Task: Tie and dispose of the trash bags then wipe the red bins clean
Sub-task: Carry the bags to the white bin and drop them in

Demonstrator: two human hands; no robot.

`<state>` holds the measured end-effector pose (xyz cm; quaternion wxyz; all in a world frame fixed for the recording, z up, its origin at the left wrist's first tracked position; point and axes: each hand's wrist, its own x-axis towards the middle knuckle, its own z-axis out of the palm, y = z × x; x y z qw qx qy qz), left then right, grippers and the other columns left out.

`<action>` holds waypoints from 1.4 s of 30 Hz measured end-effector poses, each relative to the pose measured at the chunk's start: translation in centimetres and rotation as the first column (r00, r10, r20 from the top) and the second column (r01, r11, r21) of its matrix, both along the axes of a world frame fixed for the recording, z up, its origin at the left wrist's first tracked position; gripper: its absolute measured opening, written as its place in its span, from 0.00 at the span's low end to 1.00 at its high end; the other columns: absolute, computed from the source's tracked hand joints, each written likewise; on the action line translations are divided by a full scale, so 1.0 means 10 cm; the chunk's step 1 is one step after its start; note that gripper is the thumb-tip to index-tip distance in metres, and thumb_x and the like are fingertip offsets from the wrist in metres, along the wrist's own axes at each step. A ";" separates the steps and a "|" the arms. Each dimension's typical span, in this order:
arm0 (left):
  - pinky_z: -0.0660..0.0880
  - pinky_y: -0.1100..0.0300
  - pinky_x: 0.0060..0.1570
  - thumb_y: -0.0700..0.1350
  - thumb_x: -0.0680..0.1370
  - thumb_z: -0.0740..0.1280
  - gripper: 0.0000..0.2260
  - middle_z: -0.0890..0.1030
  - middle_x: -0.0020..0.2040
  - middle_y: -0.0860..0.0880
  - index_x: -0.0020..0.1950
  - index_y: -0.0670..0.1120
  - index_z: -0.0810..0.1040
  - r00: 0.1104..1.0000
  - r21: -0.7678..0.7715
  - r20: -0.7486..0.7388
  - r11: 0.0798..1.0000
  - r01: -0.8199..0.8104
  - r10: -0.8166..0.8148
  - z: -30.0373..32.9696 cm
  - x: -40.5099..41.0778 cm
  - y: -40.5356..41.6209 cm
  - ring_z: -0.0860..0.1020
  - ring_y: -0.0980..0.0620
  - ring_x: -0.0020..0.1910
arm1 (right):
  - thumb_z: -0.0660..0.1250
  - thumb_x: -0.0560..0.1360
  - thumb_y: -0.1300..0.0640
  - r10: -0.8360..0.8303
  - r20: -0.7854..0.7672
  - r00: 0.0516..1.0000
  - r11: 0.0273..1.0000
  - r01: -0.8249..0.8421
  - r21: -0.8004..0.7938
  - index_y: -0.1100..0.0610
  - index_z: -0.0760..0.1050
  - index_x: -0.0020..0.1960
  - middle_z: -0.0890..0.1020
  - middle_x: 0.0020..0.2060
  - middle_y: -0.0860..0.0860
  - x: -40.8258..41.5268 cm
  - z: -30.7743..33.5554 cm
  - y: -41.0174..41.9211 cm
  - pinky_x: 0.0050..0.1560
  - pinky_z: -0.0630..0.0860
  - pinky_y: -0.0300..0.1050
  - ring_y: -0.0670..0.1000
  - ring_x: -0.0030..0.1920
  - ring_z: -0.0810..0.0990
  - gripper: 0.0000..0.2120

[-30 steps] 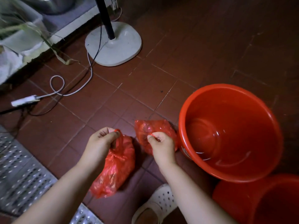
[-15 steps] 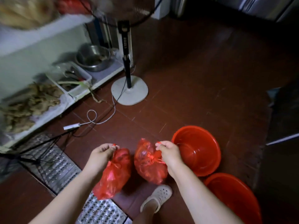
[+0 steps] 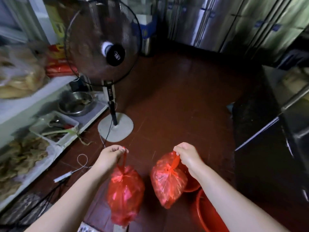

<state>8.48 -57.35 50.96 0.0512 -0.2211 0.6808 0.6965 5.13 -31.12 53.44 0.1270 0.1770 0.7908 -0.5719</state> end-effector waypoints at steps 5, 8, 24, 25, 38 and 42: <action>0.64 0.67 0.24 0.35 0.78 0.62 0.11 0.71 0.23 0.45 0.38 0.37 0.79 0.978 0.010 -0.003 0.978 0.207 -0.207 0.09 -0.70 -0.14 0.68 0.54 0.22 | 0.66 0.74 0.63 -0.198 0.011 0.980 0.980 0.198 0.013 0.56 0.75 0.35 0.72 0.27 0.48 -0.46 0.03 0.01 0.21 0.60 0.32 0.45 0.25 0.66 0.10; 0.65 0.61 0.29 0.33 0.78 0.61 0.11 0.71 0.26 0.43 0.38 0.38 0.78 0.948 0.017 -0.009 0.948 0.318 -0.318 0.16 -1.18 -0.10 0.67 0.49 0.27 | 0.66 0.75 0.64 -0.286 0.021 0.958 0.958 0.286 0.012 0.57 0.75 0.37 0.72 0.28 0.50 -0.82 0.07 0.04 0.21 0.60 0.33 0.46 0.25 0.66 0.08; 0.61 0.70 0.21 0.30 0.78 0.60 0.12 0.71 0.23 0.48 0.35 0.38 0.77 0.931 -0.123 0.031 0.923 0.366 -0.365 0.35 -4.47 0.91 0.65 0.61 0.18 | 0.67 0.74 0.64 -0.369 -0.014 0.929 0.928 0.368 -0.055 0.61 0.77 0.40 0.75 0.29 0.52 -3.77 0.03 0.86 0.31 0.68 0.40 0.48 0.29 0.72 0.04; 0.62 0.70 0.22 0.30 0.77 0.60 0.11 0.73 0.23 0.49 0.37 0.36 0.77 0.932 -0.131 0.032 0.923 0.362 -0.361 0.37 -4.67 0.97 0.65 0.61 0.18 | 0.67 0.74 0.64 -0.362 0.001 0.932 0.931 0.362 -0.052 0.61 0.77 0.41 0.76 0.30 0.52 -3.97 0.04 0.93 0.32 0.68 0.41 0.49 0.30 0.73 0.03; 0.64 0.68 0.23 0.35 0.75 0.65 0.11 0.71 0.19 0.54 0.34 0.45 0.80 0.892 -0.165 0.014 0.879 0.448 -0.452 0.31 -7.47 1.82 0.67 0.60 0.20 | 0.66 0.76 0.61 -0.485 -0.043 0.873 0.873 0.486 0.022 0.61 0.77 0.45 0.77 0.35 0.54 -6.48 0.14 1.69 0.34 0.70 0.44 0.51 0.34 0.73 0.03; 0.63 0.67 0.24 0.36 0.74 0.65 0.10 0.70 0.19 0.54 0.35 0.45 0.80 0.887 -0.131 0.012 0.879 0.459 -0.462 0.34 -8.30 2.10 0.67 0.58 0.21 | 0.66 0.75 0.63 -0.523 -0.083 0.849 0.851 0.525 0.016 0.61 0.77 0.43 0.76 0.35 0.56 -7.26 0.20 1.83 0.39 0.71 0.47 0.53 0.36 0.74 0.03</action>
